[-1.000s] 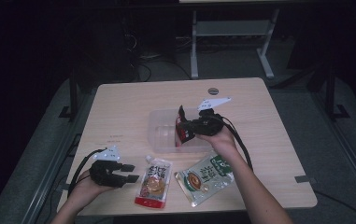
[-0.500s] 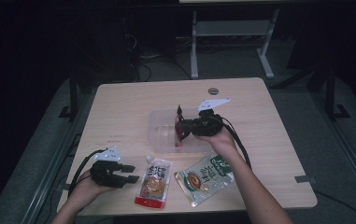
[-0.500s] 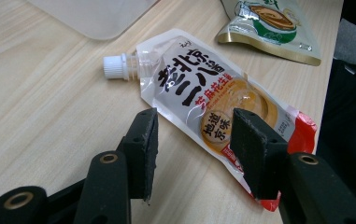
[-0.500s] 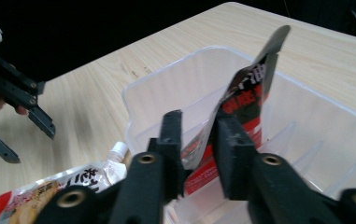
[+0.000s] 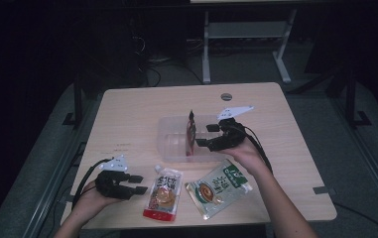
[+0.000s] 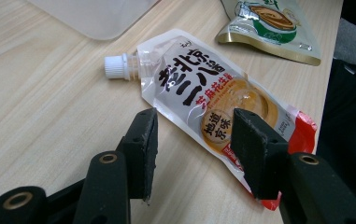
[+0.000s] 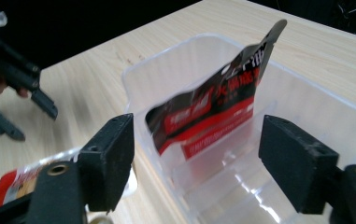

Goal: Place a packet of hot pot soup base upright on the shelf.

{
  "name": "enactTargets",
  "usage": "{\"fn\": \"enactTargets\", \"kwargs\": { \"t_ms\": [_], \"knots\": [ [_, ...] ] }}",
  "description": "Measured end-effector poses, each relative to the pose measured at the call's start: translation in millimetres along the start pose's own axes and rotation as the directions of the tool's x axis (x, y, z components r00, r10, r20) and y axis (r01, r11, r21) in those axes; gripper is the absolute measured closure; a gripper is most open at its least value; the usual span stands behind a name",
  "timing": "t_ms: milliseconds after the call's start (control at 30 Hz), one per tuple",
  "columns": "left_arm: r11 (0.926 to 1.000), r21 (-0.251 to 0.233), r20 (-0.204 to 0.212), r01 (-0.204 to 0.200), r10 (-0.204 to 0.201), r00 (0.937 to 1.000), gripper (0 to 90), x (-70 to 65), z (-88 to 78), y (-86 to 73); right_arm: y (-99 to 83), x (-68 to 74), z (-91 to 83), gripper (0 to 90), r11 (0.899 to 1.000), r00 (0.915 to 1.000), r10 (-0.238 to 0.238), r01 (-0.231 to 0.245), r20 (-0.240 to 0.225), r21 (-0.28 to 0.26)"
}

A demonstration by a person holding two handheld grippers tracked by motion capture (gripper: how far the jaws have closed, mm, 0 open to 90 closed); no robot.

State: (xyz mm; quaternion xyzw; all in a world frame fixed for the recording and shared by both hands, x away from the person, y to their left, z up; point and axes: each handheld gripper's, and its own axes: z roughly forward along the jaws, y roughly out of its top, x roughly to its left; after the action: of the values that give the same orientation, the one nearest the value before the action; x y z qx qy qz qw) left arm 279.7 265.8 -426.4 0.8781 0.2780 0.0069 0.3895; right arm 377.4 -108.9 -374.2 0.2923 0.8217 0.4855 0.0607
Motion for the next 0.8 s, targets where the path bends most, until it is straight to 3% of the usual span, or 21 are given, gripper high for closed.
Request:
{"fn": "enactTargets", "kwargs": {
  "t_ms": [167,500,800],
  "knots": [
    [0.9999,0.001,-0.002,-0.013,0.013,0.9999,50.2,1.0,0.1,0.0,-6.0,3.9,-15.4,20.9,0.999,0.9995,-0.033,0.033,0.003,0.003],
    [0.9999,-0.009,-0.009,-0.013,0.013,0.9999,49.5,0.6,-2.0,0.7,-21.2,12.7,-44.3,20.1,0.997,0.9976,-0.069,0.069,0.005,-0.029],
    [0.9999,0.008,-0.003,0.01,-0.01,0.9999,53.1,-4.2,-1.2,1.5,-58.9,25.1,-67.7,20.1,0.996,0.9958,-0.085,0.085,0.033,-0.009]
  ]
}}
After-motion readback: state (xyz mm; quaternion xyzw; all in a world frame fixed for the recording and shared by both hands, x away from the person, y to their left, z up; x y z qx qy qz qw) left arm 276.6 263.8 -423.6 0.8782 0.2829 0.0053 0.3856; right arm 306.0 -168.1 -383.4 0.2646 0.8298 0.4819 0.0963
